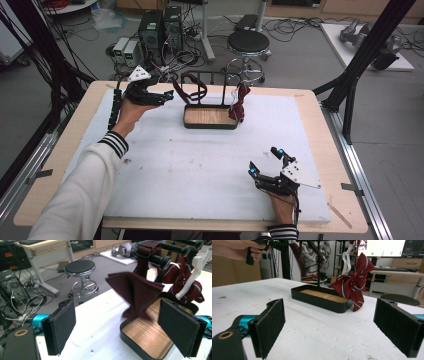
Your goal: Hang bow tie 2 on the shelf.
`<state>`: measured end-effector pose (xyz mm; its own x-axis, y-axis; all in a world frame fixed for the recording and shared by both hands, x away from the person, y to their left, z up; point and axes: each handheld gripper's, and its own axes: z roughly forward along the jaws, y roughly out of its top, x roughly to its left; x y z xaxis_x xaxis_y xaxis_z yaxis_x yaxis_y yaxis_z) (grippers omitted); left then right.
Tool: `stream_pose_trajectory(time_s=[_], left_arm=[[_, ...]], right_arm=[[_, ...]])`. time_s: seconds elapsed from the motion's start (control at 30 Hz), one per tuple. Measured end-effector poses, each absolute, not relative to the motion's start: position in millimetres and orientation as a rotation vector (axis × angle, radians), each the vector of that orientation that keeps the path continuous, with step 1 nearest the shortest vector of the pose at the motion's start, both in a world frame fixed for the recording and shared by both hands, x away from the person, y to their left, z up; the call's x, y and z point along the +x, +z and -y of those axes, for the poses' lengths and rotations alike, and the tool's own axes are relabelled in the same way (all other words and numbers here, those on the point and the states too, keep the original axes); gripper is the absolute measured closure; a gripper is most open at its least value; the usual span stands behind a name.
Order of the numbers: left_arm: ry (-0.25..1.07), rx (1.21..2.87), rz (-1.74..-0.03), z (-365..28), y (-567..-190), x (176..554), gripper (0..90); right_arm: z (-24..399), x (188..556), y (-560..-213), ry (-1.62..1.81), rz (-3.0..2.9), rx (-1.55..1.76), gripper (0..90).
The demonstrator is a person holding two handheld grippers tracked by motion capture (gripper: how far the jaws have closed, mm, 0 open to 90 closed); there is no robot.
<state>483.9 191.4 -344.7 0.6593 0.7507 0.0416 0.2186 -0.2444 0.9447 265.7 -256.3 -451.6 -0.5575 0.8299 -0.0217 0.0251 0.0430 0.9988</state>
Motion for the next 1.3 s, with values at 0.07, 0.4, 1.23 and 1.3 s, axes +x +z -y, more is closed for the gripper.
stream_pose_trajectory(time_s=[0.07, 0.4, 1.23, 1.3], left_arm=[[0.613, 1.775, -0.759, -194.1, -342.8, 481.6, 15.7], [0.652, 1.663, -0.648, -218.7, -345.7, 449.3, 15.7], [0.712, 1.505, -0.598, -290.0, -405.3, 318.4, 17.7], [0.718, 1.517, -0.614, -293.0, -412.2, 312.9, 17.6]], right_arm=[[256.3, 265.7, -451.8, 1.585, -1.677, 0.874, 9.5], [256.8, 265.0, -452.3, 1.582, -1.669, 0.878, 9.5], [261.2, 262.6, -454.3, 1.610, -1.624, 0.903, 9.5], [260.8, 261.8, -454.5, 1.612, -1.625, 0.898, 9.5]])
